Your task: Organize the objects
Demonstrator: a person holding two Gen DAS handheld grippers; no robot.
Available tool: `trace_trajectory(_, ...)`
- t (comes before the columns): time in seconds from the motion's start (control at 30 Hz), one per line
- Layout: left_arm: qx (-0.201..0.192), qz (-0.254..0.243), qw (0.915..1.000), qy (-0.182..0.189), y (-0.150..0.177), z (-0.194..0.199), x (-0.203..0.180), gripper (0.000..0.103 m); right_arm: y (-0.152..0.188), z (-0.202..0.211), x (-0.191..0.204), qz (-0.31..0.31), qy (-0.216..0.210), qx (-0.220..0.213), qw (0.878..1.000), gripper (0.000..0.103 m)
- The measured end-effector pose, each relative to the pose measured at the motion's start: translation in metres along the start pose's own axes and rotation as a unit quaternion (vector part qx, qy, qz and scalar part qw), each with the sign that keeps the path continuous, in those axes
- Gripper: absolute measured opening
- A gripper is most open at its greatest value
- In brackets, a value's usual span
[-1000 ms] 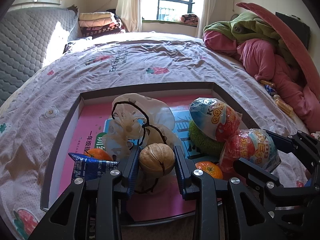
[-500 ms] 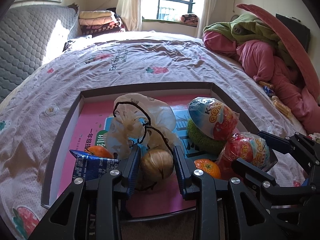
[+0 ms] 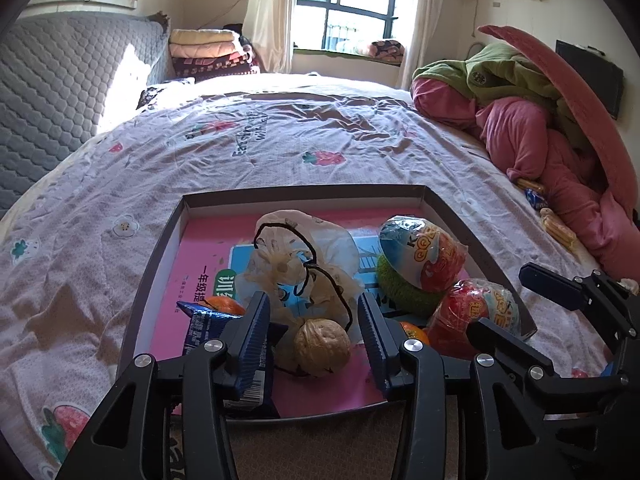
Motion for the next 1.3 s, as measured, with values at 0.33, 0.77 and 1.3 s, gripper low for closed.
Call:
trace_trajectory(0.33,-0.013,0.01,0.9998,-0.012,0.004,0.029,0.012,0.058,-0.001,0.016,0.003,-0.009,0.005,-0.025,1.0,0.07)
trace_trajectory(0.77,-0.032,0.021,0.9988,-0.031,0.018,0.069,0.032,0.073,0.003,0.047,0.008,-0.045,0.019,-0.053,0.997,0.079)
trace_trajectory(1.3,-0.029,0.019,0.998,-0.053,0.046,0.091,0.033,0.076,0.011,0.088,0.033,-0.064,0.013,-0.093,0.994,0.083)
Point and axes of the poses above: each gripper's, at about its wrist camera, not at the fingertips, and z roughly against the way its jaws point, x to its left, y to its underside, the point moved 3 cm from there along -z, roughly the way its jaws point, and after that the axes turned 7 degrees about x, right-handed, at the moved point
